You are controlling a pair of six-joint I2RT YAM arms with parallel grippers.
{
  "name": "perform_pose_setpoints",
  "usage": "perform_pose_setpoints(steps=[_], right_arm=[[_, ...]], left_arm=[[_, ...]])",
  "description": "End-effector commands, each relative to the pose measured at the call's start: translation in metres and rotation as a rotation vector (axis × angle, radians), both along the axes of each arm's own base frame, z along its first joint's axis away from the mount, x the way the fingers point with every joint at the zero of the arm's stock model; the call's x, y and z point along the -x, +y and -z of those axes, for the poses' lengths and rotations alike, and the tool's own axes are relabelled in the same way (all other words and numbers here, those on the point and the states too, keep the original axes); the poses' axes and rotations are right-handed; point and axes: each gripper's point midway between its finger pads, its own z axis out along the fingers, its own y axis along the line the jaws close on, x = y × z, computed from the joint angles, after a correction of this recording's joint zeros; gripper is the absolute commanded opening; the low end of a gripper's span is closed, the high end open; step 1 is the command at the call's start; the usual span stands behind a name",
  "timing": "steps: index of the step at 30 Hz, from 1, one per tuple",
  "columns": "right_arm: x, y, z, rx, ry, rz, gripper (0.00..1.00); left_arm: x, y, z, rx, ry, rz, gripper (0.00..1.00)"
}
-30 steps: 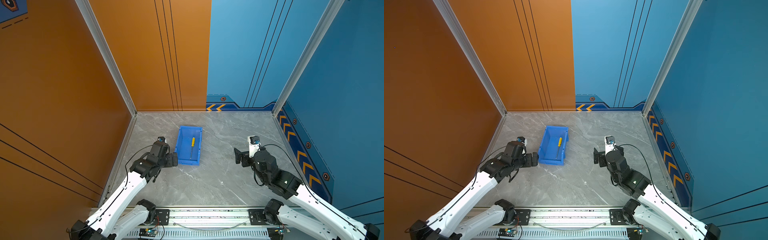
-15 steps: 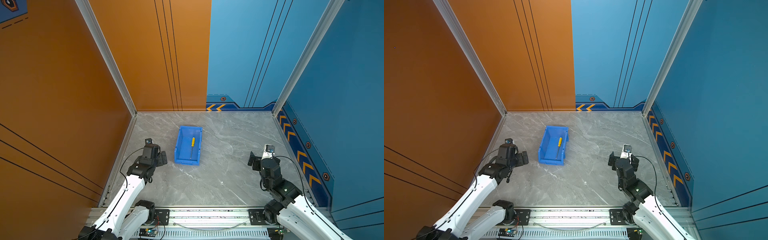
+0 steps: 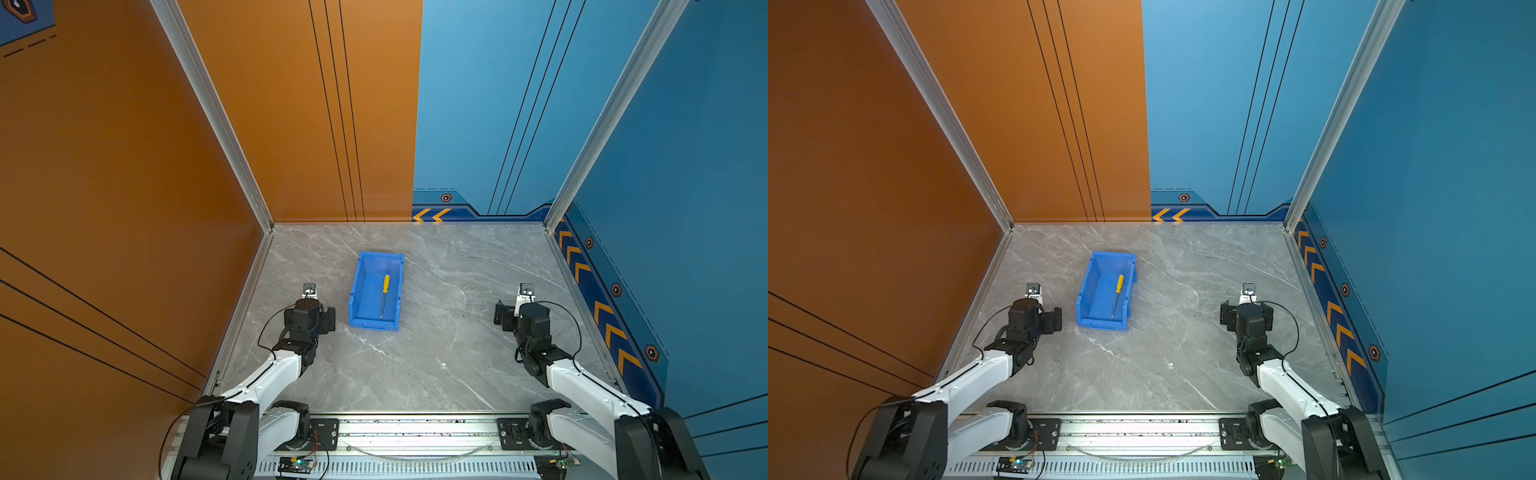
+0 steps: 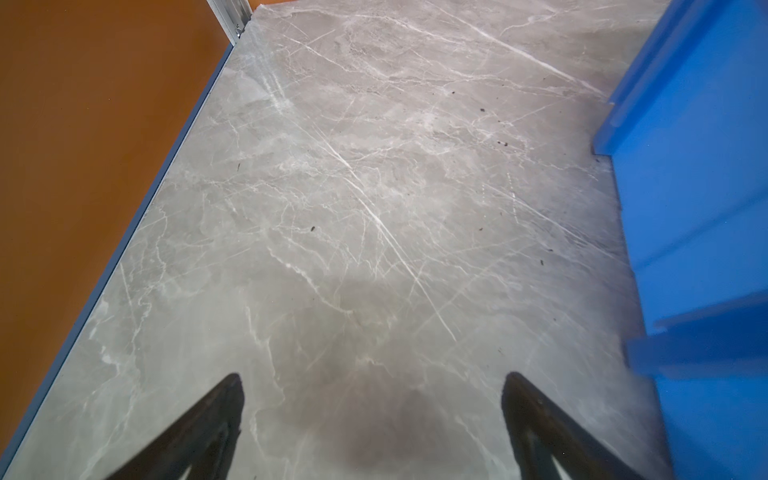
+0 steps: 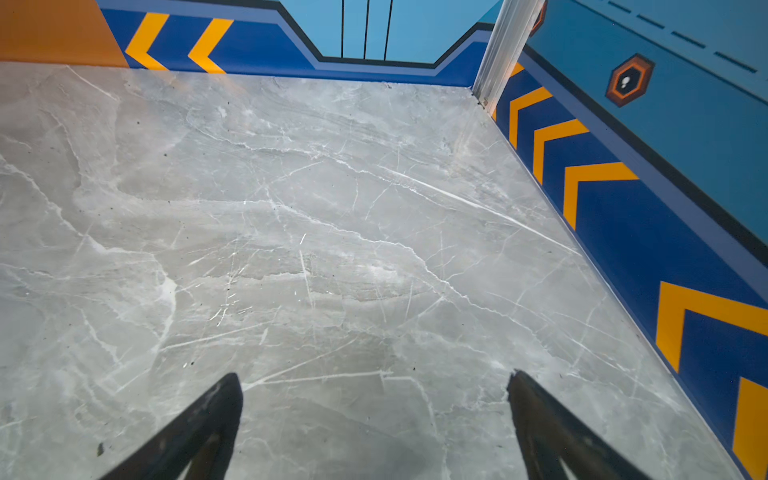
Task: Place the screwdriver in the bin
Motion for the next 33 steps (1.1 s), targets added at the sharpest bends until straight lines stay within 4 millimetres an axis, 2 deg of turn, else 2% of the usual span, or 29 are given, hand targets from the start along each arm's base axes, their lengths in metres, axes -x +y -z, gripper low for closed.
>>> perform_pose_setpoints(steps=[1,5,8,11,19,33], right_arm=[[-0.032,0.006,-0.02,0.002,-0.125,-0.048,1.0],[-0.056,0.013,-0.013,0.024,-0.116,-0.085,1.0],[-0.064,0.008,-0.004,0.016,-0.096,-0.075,1.0],[-0.062,0.0,-0.002,-0.011,-0.11,-0.046,1.0],[-0.063,-0.005,0.002,-0.043,-0.142,-0.042,1.0],[-0.066,-0.012,0.01,-0.066,-0.137,-0.023,1.0]], left_arm=[[-0.034,-0.001,-0.021,-0.014,-0.107,0.018,0.98],[-0.055,0.005,-0.029,-0.009,-0.191,0.001,0.98],[-0.065,0.008,-0.033,0.003,-0.234,0.003,0.98],[-0.069,0.01,-0.03,0.021,-0.254,0.0,0.98],[-0.074,0.007,-0.016,0.024,-0.256,0.018,0.98],[-0.072,0.005,-0.011,0.033,-0.277,0.04,0.98]])
